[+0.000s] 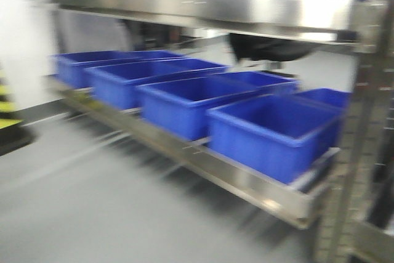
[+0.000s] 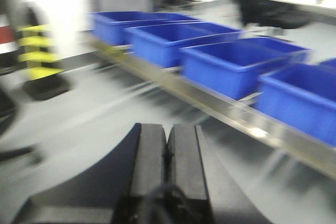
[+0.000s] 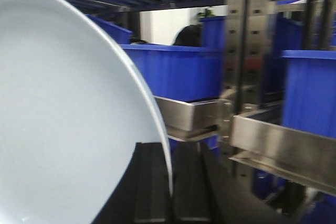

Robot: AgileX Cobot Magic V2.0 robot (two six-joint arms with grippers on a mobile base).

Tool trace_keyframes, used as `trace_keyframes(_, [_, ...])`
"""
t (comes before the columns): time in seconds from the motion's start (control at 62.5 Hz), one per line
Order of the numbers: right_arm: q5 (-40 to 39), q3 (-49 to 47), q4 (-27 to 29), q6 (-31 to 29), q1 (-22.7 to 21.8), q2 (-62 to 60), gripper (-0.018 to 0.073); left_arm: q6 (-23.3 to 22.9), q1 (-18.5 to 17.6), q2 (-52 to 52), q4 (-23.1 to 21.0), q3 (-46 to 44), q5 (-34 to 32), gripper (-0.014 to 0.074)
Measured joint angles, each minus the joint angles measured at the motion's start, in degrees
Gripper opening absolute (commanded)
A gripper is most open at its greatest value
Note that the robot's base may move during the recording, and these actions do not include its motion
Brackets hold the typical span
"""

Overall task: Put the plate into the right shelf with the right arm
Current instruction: 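Drive the base up to the shelf of blue bins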

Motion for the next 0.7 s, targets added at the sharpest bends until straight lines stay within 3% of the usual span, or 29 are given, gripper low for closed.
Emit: trace_keyframes(0.704, [0.00, 0.00, 0.00, 0.00, 0.00, 0.00, 0.0054, 0.00, 0.00, 0.00, 0.00, 0.00, 0.00, -0.0047])
